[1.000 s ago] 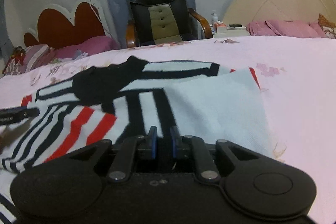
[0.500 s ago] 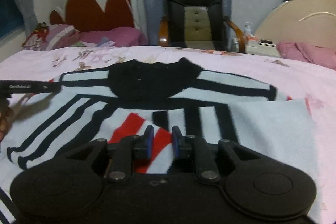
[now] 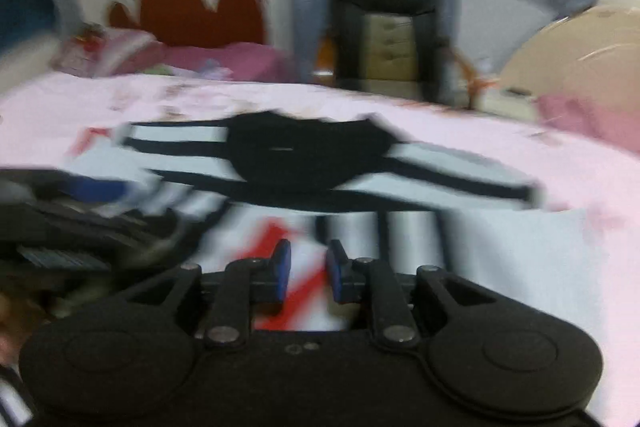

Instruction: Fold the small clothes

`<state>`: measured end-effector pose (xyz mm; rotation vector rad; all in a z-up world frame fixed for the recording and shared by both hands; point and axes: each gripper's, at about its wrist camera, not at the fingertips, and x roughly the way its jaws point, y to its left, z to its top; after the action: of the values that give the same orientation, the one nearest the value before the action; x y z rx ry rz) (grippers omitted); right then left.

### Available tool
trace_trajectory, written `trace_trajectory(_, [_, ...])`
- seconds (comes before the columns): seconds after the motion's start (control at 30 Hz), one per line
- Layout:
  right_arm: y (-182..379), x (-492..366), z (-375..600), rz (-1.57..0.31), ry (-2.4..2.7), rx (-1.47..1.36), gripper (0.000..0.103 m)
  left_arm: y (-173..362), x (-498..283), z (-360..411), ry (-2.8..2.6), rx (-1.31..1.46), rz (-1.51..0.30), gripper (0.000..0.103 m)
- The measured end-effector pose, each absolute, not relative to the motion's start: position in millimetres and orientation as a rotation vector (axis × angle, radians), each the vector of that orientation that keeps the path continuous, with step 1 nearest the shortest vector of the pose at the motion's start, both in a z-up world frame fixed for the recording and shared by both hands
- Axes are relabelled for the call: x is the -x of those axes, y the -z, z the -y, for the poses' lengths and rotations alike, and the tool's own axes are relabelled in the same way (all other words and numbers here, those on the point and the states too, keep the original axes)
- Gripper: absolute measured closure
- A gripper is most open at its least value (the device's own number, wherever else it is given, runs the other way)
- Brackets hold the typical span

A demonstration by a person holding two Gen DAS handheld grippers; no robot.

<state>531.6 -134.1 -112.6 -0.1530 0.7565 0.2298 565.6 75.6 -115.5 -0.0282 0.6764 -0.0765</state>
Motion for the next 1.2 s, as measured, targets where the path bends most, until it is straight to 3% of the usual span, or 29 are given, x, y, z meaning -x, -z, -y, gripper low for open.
trace_trajectory(0.03, [112.8,-533.3,147.9,-0.752,-0.162,0.167,0.078,114.9,-566.1,-90.4,0.061,0.036,-0.676,0.028])
trace_trajectory(0.2, [110.8,-545.8,213.9,-0.784,-0.094,0.011,0.09,107.3,-582.7,-145.8,-0.028,0.05,-0.681,0.028])
trace_trajectory(0.33, [109.2,-547.7,216.5,-0.74,-0.058,0.021,0.081,118.5,-599.3,-169.9,-0.024,0.15,-0.721,0.028])
trace_trajectory(0.6, [90.3,-511.5,216.2,-0.701,-0.12,-0.042,0.078,90.3,-535.9,-108.1,0.066,0.074,-0.603,0.028])
trace_trajectory(0.9, [113.4,-472.3,184.5,-0.749,-0.213,0.104,0.076,125.5,-510.7,-51.8,0.032,0.012,-0.672,0.027])
trace_trajectory(1.03, [115.2,-476.7,185.5,-0.757,-0.193,0.101,0.065,125.3,-508.5,-45.5,0.002,-0.002,-0.679,0.025])
trace_trajectory(1.2, [118.8,-477.8,190.1,-0.749,-0.214,0.095,0.063,123.8,-505.0,-43.9,-0.039,-0.006,-0.688,0.02])
